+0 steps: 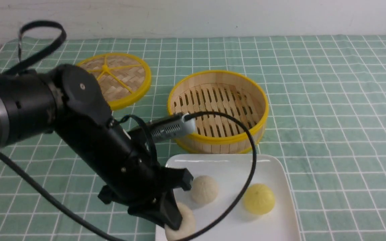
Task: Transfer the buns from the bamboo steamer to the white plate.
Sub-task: 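Carry the bun from the bamboo steamer to the plate with the left gripper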
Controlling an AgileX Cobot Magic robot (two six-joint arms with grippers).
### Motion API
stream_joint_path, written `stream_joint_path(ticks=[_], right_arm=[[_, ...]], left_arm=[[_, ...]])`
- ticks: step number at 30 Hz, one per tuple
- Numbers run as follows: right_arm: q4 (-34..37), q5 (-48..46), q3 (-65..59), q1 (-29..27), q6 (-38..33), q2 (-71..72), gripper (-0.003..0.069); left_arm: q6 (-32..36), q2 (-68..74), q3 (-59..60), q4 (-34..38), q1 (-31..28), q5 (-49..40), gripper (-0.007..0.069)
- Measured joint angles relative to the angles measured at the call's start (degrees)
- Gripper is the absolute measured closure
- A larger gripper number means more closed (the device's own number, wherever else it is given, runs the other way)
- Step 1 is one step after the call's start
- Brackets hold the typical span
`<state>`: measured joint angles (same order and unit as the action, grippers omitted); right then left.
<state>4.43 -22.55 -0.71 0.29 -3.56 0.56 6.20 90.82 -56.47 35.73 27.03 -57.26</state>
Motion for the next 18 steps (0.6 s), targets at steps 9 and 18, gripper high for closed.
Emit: stream_joint_path(ticks=[9, 18], right_arm=[[0.0, 0.0, 0.0, 0.0, 0.0, 0.0, 0.0419], [0.0, 0.0, 0.0, 0.0, 0.0, 0.0, 0.0419]], left_arm=[[1.21, 0.16, 2.72, -4.91, 12.06, 20.17, 0.0545], [1.39, 2.65, 2.83, -6.13, 13.79, 20.23, 0.0379]])
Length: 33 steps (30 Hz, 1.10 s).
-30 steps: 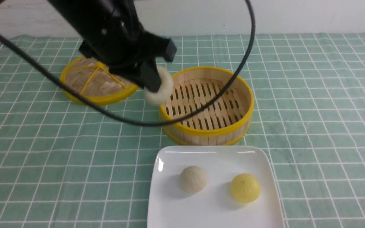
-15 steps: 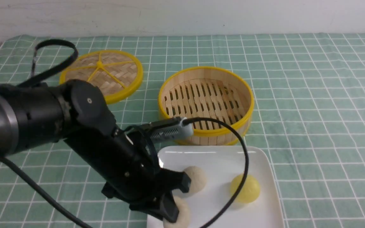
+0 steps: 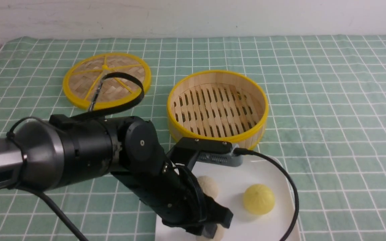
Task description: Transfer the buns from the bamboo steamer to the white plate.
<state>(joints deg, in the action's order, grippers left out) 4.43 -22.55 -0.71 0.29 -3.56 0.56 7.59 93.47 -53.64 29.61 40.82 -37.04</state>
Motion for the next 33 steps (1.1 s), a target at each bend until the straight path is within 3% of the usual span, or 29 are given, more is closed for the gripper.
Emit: stream_joint_path(ticks=[7, 11, 17, 22, 26, 33], right_arm=[[0.0, 0.0, 0.0, 0.0, 0.0, 0.0, 0.0419], [0.0, 0.0, 0.0, 0.0, 0.0, 0.0, 0.0419], [0.0, 0.0, 0.0, 0.0, 0.0, 0.0, 0.0419], [0.0, 0.0, 0.0, 0.0, 0.0, 0.0, 0.0419], [0.0, 0.0, 0.0, 0.0, 0.0, 0.0, 0.0419], [0.0, 0.0, 0.0, 0.0, 0.0, 0.0, 0.0419]], left_arm=[[-2.34, 0.46, 0.0, 0.2, 0.0, -0.32, 0.0209], [-2.36, 0.46, -1.01, -0.25, 0.0, -0.05, 0.017], [-2.36, 0.46, -3.78, -4.56, 0.0, -1.68, 0.016], [-2.36, 0.46, -7.21, -8.51, 0.0, -8.83, 0.016], [-2.4, 0.46, -9.27, -8.54, 0.0, -11.23, 0.016], [-2.4, 0.46, -9.47, -6.22, 0.0, -7.97, 0.018]])
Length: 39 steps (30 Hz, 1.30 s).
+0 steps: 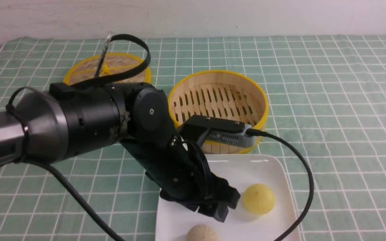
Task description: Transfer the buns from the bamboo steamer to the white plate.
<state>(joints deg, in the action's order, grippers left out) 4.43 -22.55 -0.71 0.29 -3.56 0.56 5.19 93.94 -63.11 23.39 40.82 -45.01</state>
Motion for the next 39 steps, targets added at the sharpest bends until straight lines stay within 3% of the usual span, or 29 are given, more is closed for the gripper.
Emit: stream_joint_path(ticks=[3, 8, 10, 15, 21, 29, 34, 39], right_arm=[[0.0, 0.0, 0.0, 0.0, 0.0, 0.0, 0.0419], [0.0, 0.0, 0.0, 0.0, 0.0, 0.0, 0.0419], [0.0, 0.0, 0.0, 0.0, 0.0, 0.0, 0.0419], [0.0, 0.0, 0.0, 0.0, 0.0, 0.0, 0.0419], [0.0, 0.0, 0.0, 0.0, 0.0, 0.0, 0.0419], [0.0, 0.0, 0.0, 0.0, 0.0, 0.0, 0.0419], [0.0, 0.0, 0.0, 0.0, 0.0, 0.0, 0.0419], [0.0, 0.0, 0.0, 0.0, 0.0, 0.0, 0.0419]], left_arm=[[-0.3, 0.0, -1.39, 0.15, 0.0, 1.24, 0.0287], [-1.75, 0.0, -8.6, -1.62, 0.0, -1.56, 0.0564], [-1.88, -0.15, -13.49, -4.74, 0.0, -4.79, 0.0608], [-2.86, -4.16, -24.6, -15.74, 0.0, -15.6, 0.0623], [-6.43, -13.07, -26.65, -25.89, 0.0, -25.34, 0.0623], [-13.55, -31.09, -15.19, -25.82, 0.0, -25.73, 0.0623], [-16.85, -45.32, 1.08, -22.45, 0.0, -11.04, 0.0623], [-19.7, -55.67, 17.52, -19.16, 0.0, 11.89, 0.0623]])
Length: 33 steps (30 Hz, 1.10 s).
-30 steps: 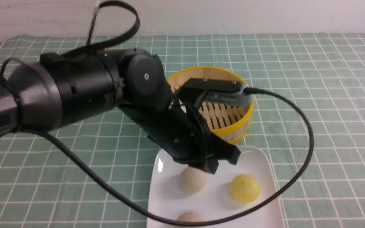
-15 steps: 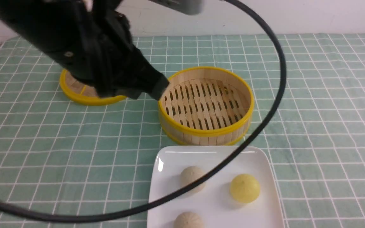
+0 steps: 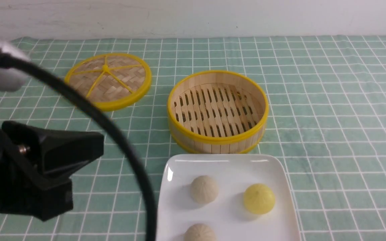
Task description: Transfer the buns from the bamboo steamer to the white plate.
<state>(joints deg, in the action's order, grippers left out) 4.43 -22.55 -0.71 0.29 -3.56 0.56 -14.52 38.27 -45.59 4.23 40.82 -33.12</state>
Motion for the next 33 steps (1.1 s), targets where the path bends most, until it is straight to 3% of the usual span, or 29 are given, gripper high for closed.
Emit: stream_joint_path(ticks=[4, 7, 28, 33], right_arm=[[0.0, 0.0, 0.0, 0.0, 0.0, 0.0, 0.0419], [0.0, 0.0, 0.0, 0.0, 0.0, 0.0, 0.0419], [0.0, 0.0, 0.0, 0.0, 0.0, 0.0, 0.0419], [0.0, 0.0, 0.0, 0.0, 0.0, 0.0, 0.0419]], left_arm=[[-1.57, -3.26, 8.82, 3.93, 0.0, 13.3, 0.0623], [-1.83, -3.33, 12.15, 4.95, 0.0, 16.58, 0.062], [-0.78, -3.33, 15.77, -0.13, 0.0, 12.28, 0.0602], [0.55, -5.47, 16.92, -5.25, -0.06, 12.11, 0.0602]])
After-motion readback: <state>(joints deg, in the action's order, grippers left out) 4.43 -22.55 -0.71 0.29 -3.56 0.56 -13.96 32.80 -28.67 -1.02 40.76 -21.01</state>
